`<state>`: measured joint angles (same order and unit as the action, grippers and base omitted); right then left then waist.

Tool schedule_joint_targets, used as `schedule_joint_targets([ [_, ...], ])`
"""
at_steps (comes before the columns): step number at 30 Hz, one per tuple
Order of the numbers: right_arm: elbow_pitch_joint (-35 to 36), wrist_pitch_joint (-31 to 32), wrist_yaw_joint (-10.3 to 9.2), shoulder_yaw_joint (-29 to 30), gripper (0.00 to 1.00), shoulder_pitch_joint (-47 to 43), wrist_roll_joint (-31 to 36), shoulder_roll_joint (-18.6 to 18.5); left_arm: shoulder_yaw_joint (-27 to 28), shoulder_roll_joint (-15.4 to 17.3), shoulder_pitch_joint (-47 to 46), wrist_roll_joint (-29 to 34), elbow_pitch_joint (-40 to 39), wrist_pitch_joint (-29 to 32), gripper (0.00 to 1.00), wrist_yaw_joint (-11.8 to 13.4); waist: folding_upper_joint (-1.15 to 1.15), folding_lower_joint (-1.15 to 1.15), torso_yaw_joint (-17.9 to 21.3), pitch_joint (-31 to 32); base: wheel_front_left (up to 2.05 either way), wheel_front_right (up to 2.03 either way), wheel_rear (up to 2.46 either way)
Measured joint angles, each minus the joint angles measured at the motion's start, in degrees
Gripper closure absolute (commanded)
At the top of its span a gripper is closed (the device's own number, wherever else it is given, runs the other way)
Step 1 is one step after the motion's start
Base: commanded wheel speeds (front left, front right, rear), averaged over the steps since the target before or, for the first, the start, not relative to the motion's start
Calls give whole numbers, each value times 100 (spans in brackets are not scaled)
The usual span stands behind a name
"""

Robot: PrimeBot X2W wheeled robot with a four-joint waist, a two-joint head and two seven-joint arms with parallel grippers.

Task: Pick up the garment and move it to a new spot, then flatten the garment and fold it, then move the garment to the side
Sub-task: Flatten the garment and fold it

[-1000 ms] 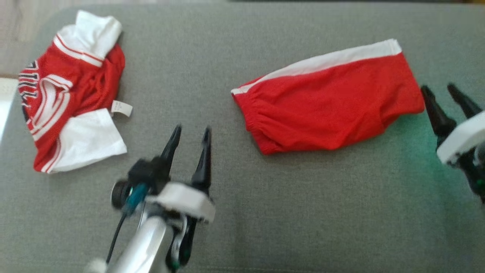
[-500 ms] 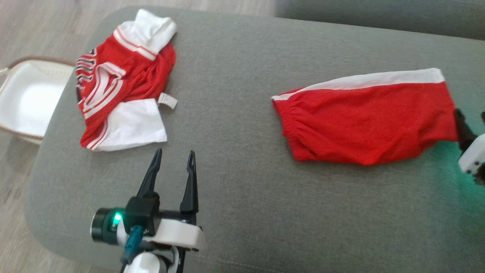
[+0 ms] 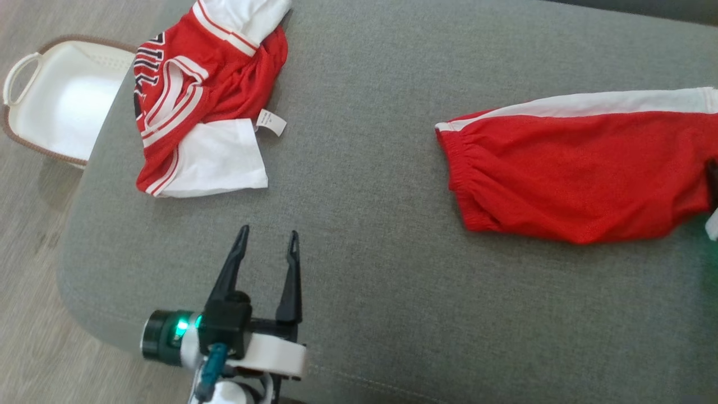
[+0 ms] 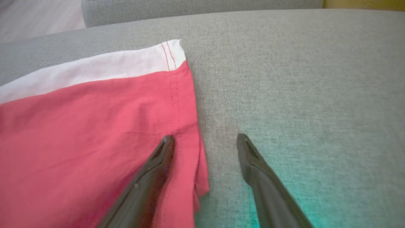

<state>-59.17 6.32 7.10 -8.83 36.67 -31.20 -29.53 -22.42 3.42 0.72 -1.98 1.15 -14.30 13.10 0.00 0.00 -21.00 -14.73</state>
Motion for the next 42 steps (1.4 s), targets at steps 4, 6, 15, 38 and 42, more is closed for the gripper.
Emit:
schedule_joint_targets([
  [4, -24, 85, 0, -73, 0, 183, -120, 10, -114, -7, -40, 135, 18, 0, 0, -1, 0, 0, -25, -92, 0, 0, 0],
  [6, -22, 82, 0, -157, 100, 209, -218, 36, -116, -3, -49, 142, 52, 0, 0, 0, 0, 0, -1, -89, 0, 0, 0],
  [15, -209, -91, 0, -449, 100, 203, -291, 18, -156, 21, -56, 143, 191, 0, 0, 2, 0, 0, 340, 103, 0, 0, 0],
  [38, 183, -1094, 0, -917, 100, 537, 477, 364, -272, 115, 40, 134, 577, 0, 0, 2, 0, 0, 1013, 981, 0, 0, 0],
  [42, 495, -1145, 0, -1092, 100, 463, 639, 814, -275, 135, 104, 104, 601, 0, 0, 1, 0, 0, 954, 1130, 0, 0, 0],
])
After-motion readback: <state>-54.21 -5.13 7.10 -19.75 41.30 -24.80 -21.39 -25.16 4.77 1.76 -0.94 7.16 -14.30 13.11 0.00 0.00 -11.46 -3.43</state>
